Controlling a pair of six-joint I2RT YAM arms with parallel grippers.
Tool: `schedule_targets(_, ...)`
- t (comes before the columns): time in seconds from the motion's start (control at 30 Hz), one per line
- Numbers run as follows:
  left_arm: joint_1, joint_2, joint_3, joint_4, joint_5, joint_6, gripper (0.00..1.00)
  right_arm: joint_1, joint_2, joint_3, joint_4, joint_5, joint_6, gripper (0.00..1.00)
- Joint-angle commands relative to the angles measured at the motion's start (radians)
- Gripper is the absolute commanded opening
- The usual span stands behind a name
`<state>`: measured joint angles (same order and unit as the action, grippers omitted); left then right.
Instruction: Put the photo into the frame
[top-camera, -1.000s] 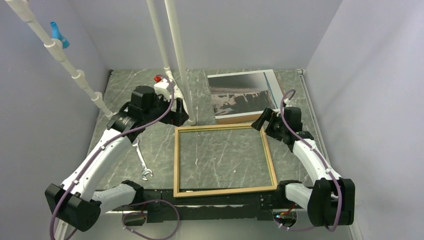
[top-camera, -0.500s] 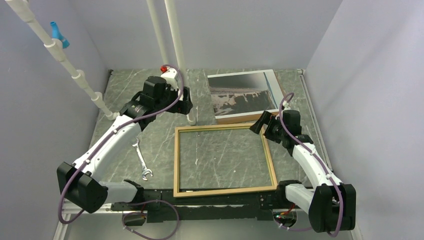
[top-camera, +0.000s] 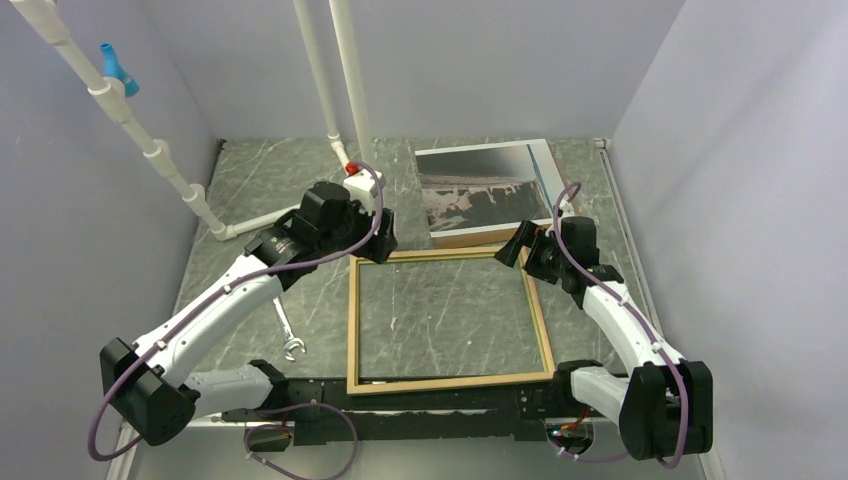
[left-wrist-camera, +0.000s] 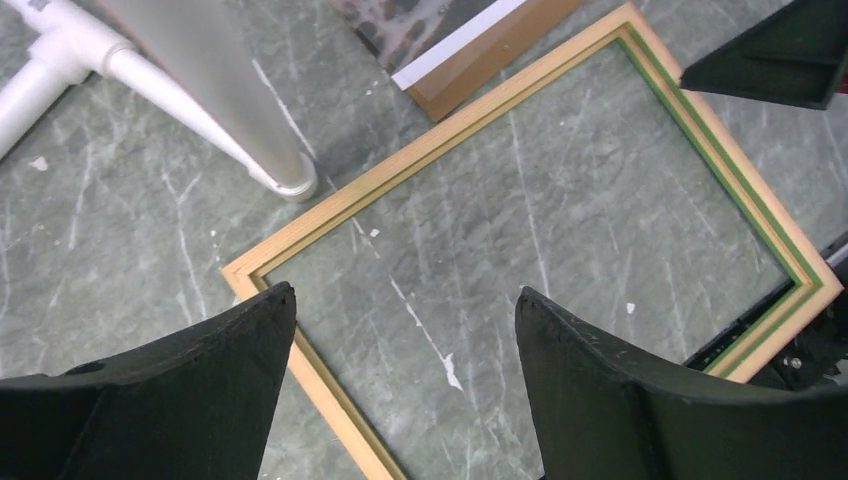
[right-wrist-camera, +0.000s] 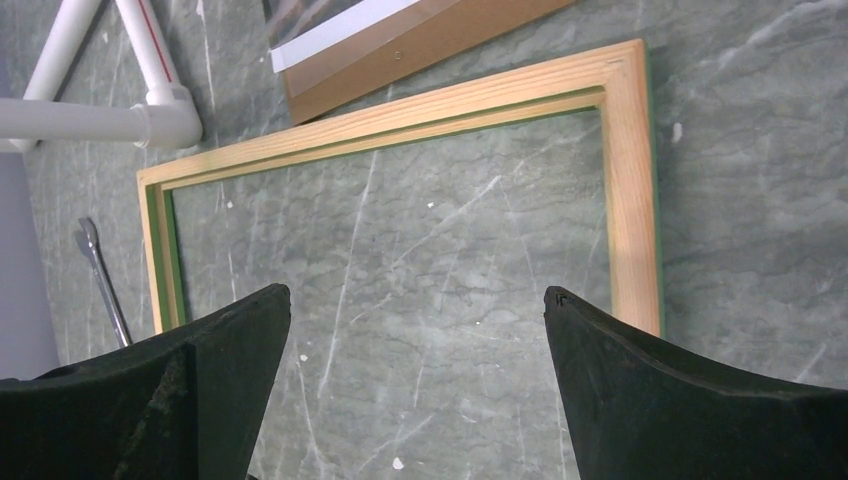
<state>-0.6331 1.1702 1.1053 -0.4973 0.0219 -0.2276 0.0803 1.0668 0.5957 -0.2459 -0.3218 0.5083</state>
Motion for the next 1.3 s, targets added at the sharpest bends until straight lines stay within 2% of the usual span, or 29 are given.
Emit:
schedule_targets(0.0, -0.028, -0.016, 0.005, 0.065, 0.049, 0.009, 0.82, 0.032, 0.002, 0.049, 0.026, 0.001, 0.001, 1.00)
schedule_targets(0.1, -0.030, 0.026, 0.035, 0.099, 0.098, -0.014, 0.79, 0.044, 0.004, 0.045, 0.027, 0.009, 0.008, 1.00)
schedule_targets(0.37, -0.032, 0.130, 0.134, 0.111, 0.125, -0.026, 0.80, 0.051, -0.017, 0.046, 0.001, 0.033, 0.000, 1.00)
schedule_targets(0.57, -0.030, 0.050, 0.069, 0.094, 0.112, -0.026, 0.80, 0.108, 0.000, 0.088, -0.013, 0.063, -0.014, 1.00)
schedule_targets(0.8, -0.009, -0.086, 0.004, -0.043, 0.054, -0.034, 0.80, 0.311, 0.102, 0.220, -0.009, 0.125, -0.009, 1.00)
schedule_targets(0.9, 0.044, -0.154, -0.034, -0.059, 0.076, -0.038, 0.82, 0.387, 0.151, 0.288, 0.018, 0.120, -0.004, 1.00)
schedule_targets(1.03, 0.179, -0.214, -0.069, -0.069, 0.141, -0.044, 0.83, 0.507, 0.236, 0.411, 0.051, 0.115, -0.009, 1.00)
schedule_targets(1.17, 0.329, -0.203, -0.049, -0.106, 0.185, -0.051, 0.83, 0.617, 0.337, 0.537, 0.060, 0.125, -0.017, 1.00)
schedule_targets(1.27, 0.434, -0.155, 0.017, -0.155, 0.168, -0.052, 0.85, 0.695, 0.408, 0.619, 0.075, 0.134, -0.013, 1.00)
